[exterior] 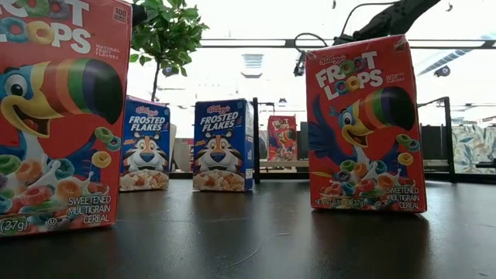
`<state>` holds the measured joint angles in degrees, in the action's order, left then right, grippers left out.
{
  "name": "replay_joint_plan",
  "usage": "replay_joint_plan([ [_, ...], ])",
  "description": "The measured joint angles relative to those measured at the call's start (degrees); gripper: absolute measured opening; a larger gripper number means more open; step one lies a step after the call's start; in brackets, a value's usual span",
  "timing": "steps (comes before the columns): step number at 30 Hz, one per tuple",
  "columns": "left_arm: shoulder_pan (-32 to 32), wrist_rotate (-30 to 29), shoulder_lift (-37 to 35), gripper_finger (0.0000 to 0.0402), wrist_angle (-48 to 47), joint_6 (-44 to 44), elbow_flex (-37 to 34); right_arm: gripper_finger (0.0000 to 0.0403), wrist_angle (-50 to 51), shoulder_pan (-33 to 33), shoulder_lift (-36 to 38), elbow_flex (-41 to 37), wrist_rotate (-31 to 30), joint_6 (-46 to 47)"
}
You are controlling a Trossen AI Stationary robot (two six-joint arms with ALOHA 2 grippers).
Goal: Stack cereal on shelf
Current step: Put the top orange cereal box on the shelf
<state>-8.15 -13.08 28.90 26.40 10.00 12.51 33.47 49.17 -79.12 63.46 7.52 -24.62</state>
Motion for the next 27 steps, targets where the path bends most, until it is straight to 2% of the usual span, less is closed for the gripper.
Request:
replay_joint_plan([
  [8, 0.0, 0.0, 0.0, 0.0045, 0.0, 0.0, 0.0, 0.0239, 0.0, 0.4, 0.4, 0.1, -0.1, 0.0],
  [15, 0.0, 0.0, 0.0, 0.0045, 0.0, 0.0, 0.0, 0.0250, 6.5, 0.2, 2.6, 6.5, -0.1, 4.0],
  [21, 0.0, 0.0, 0.0, 0.0045, 0.0, -0.2, 0.0, 0.0222, 6.8, -3.7, 6.2, 9.4, 3.1, 8.8],
  [27, 0.0, 0.0, 0.0, 0.0045, 0.0, -0.2, 0.0, 0.0154, 4.6, -11.7, 7.2, 5.3, 2.4, 11.2],
])
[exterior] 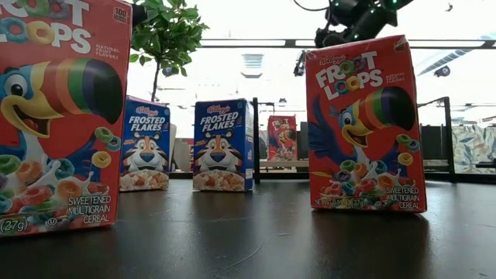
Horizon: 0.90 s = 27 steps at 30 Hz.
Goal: Stack cereal on shelf
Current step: Put the top orange cereal box on the shelf
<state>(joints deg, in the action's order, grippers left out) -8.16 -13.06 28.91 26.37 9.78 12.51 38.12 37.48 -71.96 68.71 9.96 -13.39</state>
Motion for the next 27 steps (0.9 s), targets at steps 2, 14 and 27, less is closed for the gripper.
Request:
replay_joint_plan([
  [2, 0.0, 0.0, 0.0, 0.0045, -0.1, 0.0, 0.0, 0.0127, -0.6, -2.2, -0.6, -2.3, -3.3, 0.5],
  [14, 0.0, 0.0, 0.0, 0.0045, -0.7, 0.0, 0.0, 0.0011, -8.5, -3.6, -1.6, -13.9, -23.3, -0.6],
  [27, 0.0, 0.0, 0.0, 0.0045, -0.7, 0.0, 0.0, 0.0009, -10.2, 1.6, -1.6, -14.0, -23.6, -4.9],
])
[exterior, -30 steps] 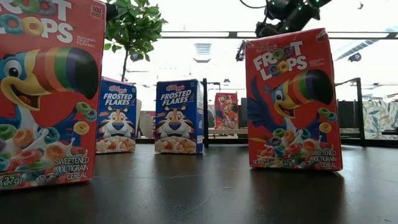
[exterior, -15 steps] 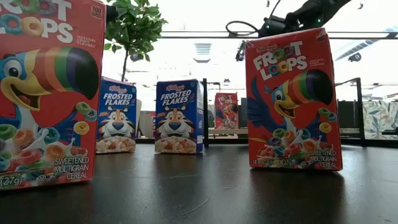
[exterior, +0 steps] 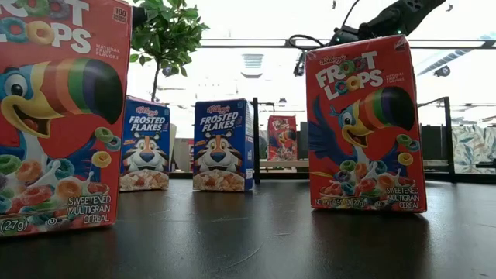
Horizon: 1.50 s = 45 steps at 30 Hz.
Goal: Stack cereal on shelf
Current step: Put the top orange cereal box on the shelf
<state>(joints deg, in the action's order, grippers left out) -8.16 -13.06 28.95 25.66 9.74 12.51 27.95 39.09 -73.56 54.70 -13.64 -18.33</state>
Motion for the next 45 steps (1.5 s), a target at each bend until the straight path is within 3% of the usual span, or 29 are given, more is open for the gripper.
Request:
replay_joint_plan([
  [4, 0.0, 0.0, 0.0, 0.0045, 0.0, 0.0, 0.0, 0.0009, 0.0, 0.2, 0.0, 0.0, 0.7, 0.3],
  [9, 0.0, 0.0, 0.0, 0.0045, 0.0, 0.0, 0.0, 0.0009, -0.6, 0.2, -0.2, -0.9, 10.0, 3.2],
  [12, 0.0, 0.0, 0.0, 0.0045, 0.0, 0.0, 0.0, 0.0009, -3.8, 0.1, -1.0, -2.1, 10.7, 4.9],
  [23, 0.0, 0.0, 0.1, 0.0045, -0.1, 0.0, 0.0, 0.0009, -14.2, 0.3, -6.1, -3.4, 3.9, 4.2],
  [45, 0.0, 0.0, 0.1, 0.0045, -0.4, 0.0, 0.0, 0.0009, -10.3, 0.4, -5.0, -3.4, -1.9, 0.2],
])
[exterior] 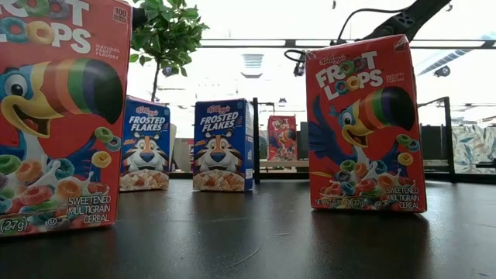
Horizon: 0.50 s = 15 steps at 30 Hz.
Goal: Stack cereal on shelf
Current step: Put the top orange cereal box on the shelf
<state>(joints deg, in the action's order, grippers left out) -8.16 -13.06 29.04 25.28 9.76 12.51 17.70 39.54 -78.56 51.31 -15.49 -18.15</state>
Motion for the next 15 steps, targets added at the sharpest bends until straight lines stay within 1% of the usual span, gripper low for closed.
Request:
replay_joint_plan([
  [8, 0.0, 0.0, 0.1, 0.0045, 0.0, 0.0, 0.0, 0.0009, 0.0, 0.0, 0.1, 0.0, 0.6, 0.9],
  [13, 0.0, 0.0, 0.1, 0.0045, 0.0, 0.0, 0.0, 0.0009, 0.0, -0.4, 0.6, 0.0, 5.3, 3.6],
  [15, 0.0, 0.0, 0.2, 0.0045, 0.0, 0.0, 0.0, 0.0009, -0.1, -0.4, 0.4, 0.0, 5.4, 3.9],
])
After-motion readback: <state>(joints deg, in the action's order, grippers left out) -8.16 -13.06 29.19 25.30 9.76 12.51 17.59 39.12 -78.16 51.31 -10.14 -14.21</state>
